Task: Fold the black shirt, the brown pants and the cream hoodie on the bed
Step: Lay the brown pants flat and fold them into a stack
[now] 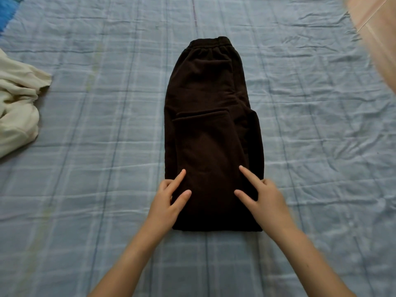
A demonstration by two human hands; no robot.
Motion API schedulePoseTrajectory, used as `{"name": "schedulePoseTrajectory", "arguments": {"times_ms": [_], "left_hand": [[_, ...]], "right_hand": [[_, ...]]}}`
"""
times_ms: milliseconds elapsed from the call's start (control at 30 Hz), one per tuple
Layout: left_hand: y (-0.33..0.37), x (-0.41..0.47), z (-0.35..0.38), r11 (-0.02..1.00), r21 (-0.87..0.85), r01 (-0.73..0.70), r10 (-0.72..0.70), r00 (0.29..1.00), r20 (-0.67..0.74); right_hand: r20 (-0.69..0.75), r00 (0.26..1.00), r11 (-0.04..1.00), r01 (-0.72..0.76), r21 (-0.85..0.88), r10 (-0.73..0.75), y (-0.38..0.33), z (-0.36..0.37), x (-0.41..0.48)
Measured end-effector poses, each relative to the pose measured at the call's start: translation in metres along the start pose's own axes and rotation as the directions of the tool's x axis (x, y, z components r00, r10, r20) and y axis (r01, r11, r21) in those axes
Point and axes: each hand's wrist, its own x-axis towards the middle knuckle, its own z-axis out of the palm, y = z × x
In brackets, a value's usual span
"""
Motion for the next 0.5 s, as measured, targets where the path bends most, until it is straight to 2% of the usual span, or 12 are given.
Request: {"name": "schedulePoseTrajectory", "arguments": {"times_ms": [100, 233, 400, 500], "left_hand": [[-0.001, -0.005, 0.004, 0.999, -0.017, 0.037, -0.036, 0.998, 0.043], [0.003, 0.000, 0.005, 0.999, -0.012, -0.042, 0.043, 0.998, 0.043], [0.013, 0.002, 0.003, 0.999, 0.004, -0.041, 0.041, 0.998, 0.036], [0.013, -0.006, -0.001, 0.997, -0.068, -0.034, 0.035, 0.999, 0.014]], "right_hand": [[-0.003, 1.000, 0.996, 0.009, 0.091, -0.009, 0.004, 0.013, -0.016], [-0.025, 0.998, 0.982, 0.056, 0.178, -0.052, 0.002, 0.014, -0.001], [0.087, 0.996, 0.957, -0.035, 0.289, 0.010, -0.013, 0.010, 0.017], [-0.013, 1.000, 0.933, 0.004, 0.359, 0.001, -0.009, 0.001, 0.003]]}}
